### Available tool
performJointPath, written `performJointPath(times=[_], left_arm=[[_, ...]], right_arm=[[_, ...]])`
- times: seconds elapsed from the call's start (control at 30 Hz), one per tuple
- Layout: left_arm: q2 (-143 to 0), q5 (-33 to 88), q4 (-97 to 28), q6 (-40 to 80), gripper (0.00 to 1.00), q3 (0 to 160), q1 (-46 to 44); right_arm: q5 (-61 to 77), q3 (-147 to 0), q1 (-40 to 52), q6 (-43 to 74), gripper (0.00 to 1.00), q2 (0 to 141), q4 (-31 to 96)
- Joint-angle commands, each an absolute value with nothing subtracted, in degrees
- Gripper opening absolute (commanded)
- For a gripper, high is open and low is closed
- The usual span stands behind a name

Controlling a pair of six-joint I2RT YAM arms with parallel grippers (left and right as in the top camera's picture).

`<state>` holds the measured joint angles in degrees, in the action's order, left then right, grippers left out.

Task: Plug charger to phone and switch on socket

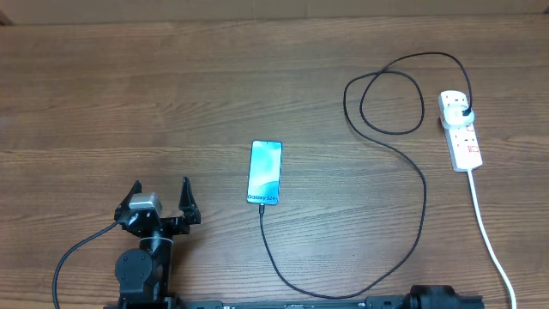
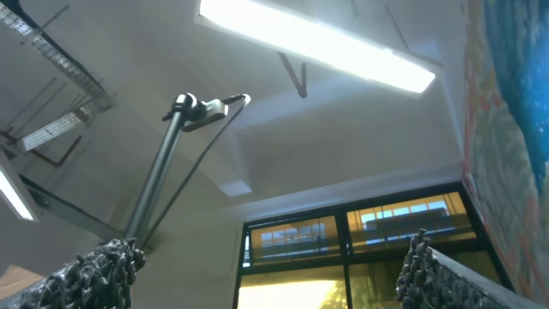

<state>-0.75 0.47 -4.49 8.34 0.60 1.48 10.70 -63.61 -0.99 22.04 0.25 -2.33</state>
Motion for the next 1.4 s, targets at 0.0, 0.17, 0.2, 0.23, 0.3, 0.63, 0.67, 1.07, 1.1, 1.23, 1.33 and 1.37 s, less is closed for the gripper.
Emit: performJointPath(times=[0.0,0.17,0.2,0.23,0.3,0.63,0.67,1.07,1.1,1.23,1.33,1.37], left_arm=[[-0.3,1.1,-4.4,6.8,0.99,0.3,1.2],[-0.3,1.1,-4.4,6.8,1.00,0.3,1.2],[-0.3,1.1,-4.4,6.8,1.00,0.3,1.2],[-0.3,1.1,-4.4,6.8,1.00,0.3,1.2],[-0.3,1.1,-4.4,6.8,1.00,0.3,1.2],[-0.3,1.1,-4.4,6.8,1.00,0.3,1.2],[-0.3,1.1,-4.4,6.8,0.99,0.3,1.2],[-0.3,1.1,-4.4,6.8,1.00,0.3,1.2],[-0.3,1.1,-4.4,6.8,0.99,0.3,1.2],[-0.3,1.1,-4.4,6.8,1.00,0.3,1.2],[-0.3,1.1,-4.4,6.8,1.00,0.3,1.2],[-0.3,1.1,-4.4,6.8,1.00,0.3,1.2]], right_arm=[[8.9,-62.5,-0.7,21.8,1.00,0.6,-2.9],[8.4,-57.7,-0.7,21.8,1.00,0.8,3.8],[8.1,-55.9,-0.7,21.8,1.00,0.8,4.4],[7.8,-53.9,-0.7,21.8,1.00,0.9,4.7],[7.7,-49.8,-0.7,21.8,1.00,0.9,4.6],[2.0,-24.1,-0.7,21.9,1.00,0.9,1.6],[2.0,-21.8,-0.7,21.9,1.00,0.9,0.2],[2.0,-3.6,-0.7,21.8,1.00,0.9,-7.7],[2.0,-3.2,-0.7,21.8,1.00,0.9,-7.7],[1.9,-1.3,-0.7,21.8,1.00,0.9,-7.6],[1.5,-0.4,-0.7,21.8,1.00,1.0,-5.5],[1.3,-0.4,-0.7,21.8,1.00,1.0,-4.2]])
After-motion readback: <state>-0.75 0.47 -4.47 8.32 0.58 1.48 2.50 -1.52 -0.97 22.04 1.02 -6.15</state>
